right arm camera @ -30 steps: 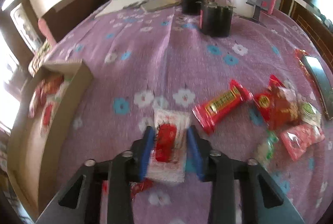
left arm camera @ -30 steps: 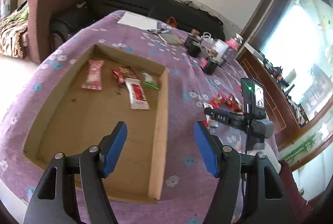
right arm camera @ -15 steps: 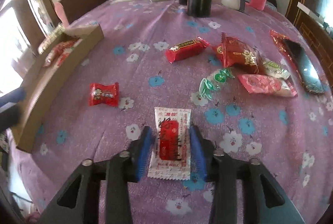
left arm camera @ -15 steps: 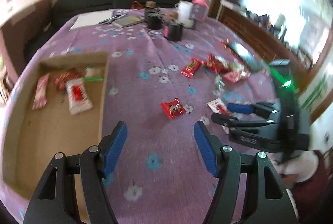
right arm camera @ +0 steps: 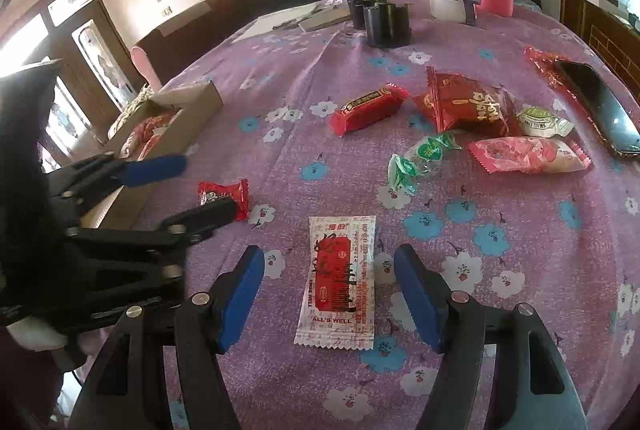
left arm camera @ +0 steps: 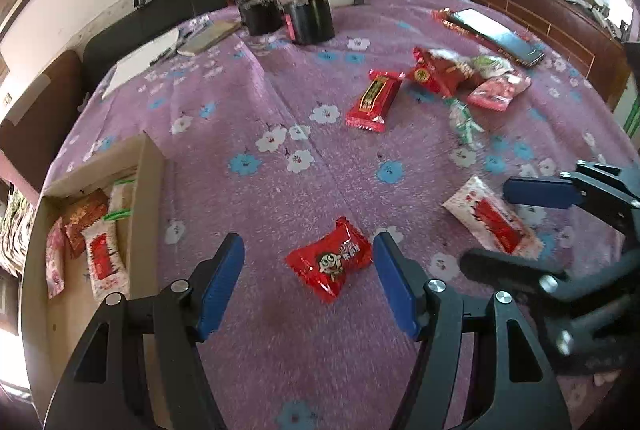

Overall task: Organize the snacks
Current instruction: 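Grasp the small red candy with the left gripper while the right grasps a white-red packet, then carry both items into the cardboard box and open both grippers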

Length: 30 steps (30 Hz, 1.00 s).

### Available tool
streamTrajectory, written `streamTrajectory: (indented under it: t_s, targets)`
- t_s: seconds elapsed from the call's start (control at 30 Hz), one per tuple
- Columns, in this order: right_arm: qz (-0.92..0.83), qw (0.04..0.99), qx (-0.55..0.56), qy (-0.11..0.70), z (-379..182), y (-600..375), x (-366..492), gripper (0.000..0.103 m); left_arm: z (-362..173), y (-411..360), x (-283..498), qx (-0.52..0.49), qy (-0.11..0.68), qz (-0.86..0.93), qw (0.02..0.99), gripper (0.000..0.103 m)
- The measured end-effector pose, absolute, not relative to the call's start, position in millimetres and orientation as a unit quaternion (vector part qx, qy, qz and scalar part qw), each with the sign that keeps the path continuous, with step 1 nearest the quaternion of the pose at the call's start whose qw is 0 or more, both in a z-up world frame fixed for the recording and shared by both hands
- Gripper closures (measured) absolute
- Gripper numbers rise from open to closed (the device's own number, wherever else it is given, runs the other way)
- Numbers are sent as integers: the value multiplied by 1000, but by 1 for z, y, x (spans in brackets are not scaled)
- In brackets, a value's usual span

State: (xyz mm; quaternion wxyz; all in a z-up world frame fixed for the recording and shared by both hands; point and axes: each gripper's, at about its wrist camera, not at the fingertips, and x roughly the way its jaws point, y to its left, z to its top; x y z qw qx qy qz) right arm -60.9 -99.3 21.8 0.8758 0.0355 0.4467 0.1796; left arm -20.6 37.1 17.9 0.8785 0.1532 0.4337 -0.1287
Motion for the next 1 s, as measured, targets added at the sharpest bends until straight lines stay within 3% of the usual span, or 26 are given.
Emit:
streamTrajectory:
  t_s: [0.13, 0.17, 0.23, 0.3, 0.43, 0.6, 0.67, 1.0]
  targets:
    - [182, 876, 26, 446, 22, -95, -62, 33, 12, 39, -14, 130, 446, -141, 874, 38]
    - [182, 876, 25, 446, 22, -95, -62, 33, 13, 40, -15, 125, 447, -141, 875, 44]
    - [182, 876, 23, 446, 22, -94, -62, 33, 14, 39, -17, 124, 446, -142, 875, 81]
    - [185, 875, 17, 447, 21, -92, -63, 34, 15, 37, -21, 135, 445, -130, 876, 89]
    - [176, 876, -22, 449, 21, -81, -65, 36, 20, 42, -30, 123, 438, -130, 881, 90]
    - [144, 877, -73, 452, 22, -76, -67, 65, 39, 64, -44, 71, 426, -133, 892, 89]
    - [142, 876, -67, 456, 22, -80, -67, 69, 48, 74, -53, 49, 418, -136, 897, 89]
    - [146, 894, -18, 423, 43, -99, -81, 71, 69, 137, -85, -65, 390, -142, 907, 89]
